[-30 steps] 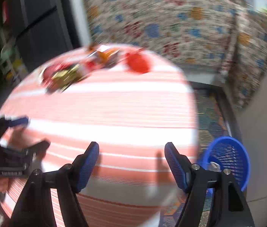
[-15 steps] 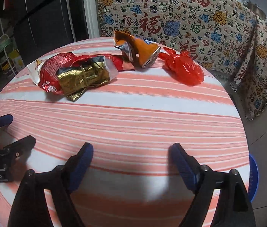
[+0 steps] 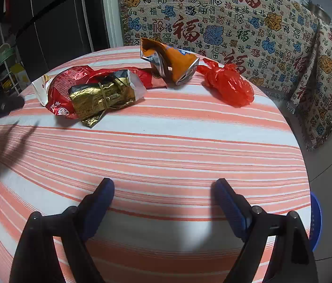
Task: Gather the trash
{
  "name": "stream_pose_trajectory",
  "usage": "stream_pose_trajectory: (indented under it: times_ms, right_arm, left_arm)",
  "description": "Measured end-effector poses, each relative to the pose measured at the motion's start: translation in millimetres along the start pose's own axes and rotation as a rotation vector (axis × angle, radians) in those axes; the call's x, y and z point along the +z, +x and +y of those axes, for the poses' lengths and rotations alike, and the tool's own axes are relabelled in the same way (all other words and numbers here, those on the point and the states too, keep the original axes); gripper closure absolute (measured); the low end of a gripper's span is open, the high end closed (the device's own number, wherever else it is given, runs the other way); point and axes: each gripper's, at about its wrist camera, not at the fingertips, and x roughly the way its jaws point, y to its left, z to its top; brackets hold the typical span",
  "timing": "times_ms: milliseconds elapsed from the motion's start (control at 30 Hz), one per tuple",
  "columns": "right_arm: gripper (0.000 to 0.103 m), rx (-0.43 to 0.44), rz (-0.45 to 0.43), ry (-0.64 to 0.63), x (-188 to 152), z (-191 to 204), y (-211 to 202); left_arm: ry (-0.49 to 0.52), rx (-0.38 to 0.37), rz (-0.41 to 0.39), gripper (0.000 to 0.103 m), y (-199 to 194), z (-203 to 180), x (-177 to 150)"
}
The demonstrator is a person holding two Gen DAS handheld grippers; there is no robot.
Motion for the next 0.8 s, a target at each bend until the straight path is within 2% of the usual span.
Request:
stream_pose_trajectory:
  times_ms: [100, 167, 233, 367, 500, 567, 700, 800]
  right_arm:
    - [0.013, 0.001, 0.001, 0.000, 0, 0, 0]
    - [0.013, 0.002, 0.002, 0.000, 0, 0, -1]
    - [0.013, 0.002, 0.003, 0.000, 0, 0, -1]
    - [0.013, 0.003, 0.004, 0.000, 0, 0, -1]
    - [0.013, 0.003, 0.004, 0.000, -1, 0, -2]
    - [0.013, 0.003, 0.004, 0.000, -1, -1, -2]
    - [0.013, 0.004, 0.004, 0.000, -1, -1, -2]
    - [0.013, 0.004, 0.005, 0.001, -1, -1, -2]
  left_arm:
    - [-0.009, -0.007, 0.005, 0.027, 20, 1, 14]
    - [0.020, -0.002, 0.017, 0.040, 31, -8, 16]
    - [0.053, -0.002, 0.044, 0.092, 40, -14, 14]
    - [0.079, 0.004, 0.036, 0.097, 30, -9, 8]
    - [0.111, 0.007, 0.044, 0.097, -2, 2, 1]
    - [0.120, 0.000, 0.075, 0.097, -21, 7, -7]
    - [0.155, -0.014, 0.121, 0.096, -54, 4, -39]
    - [0.164, -0.026, 0.135, 0.094, -60, -1, -64]
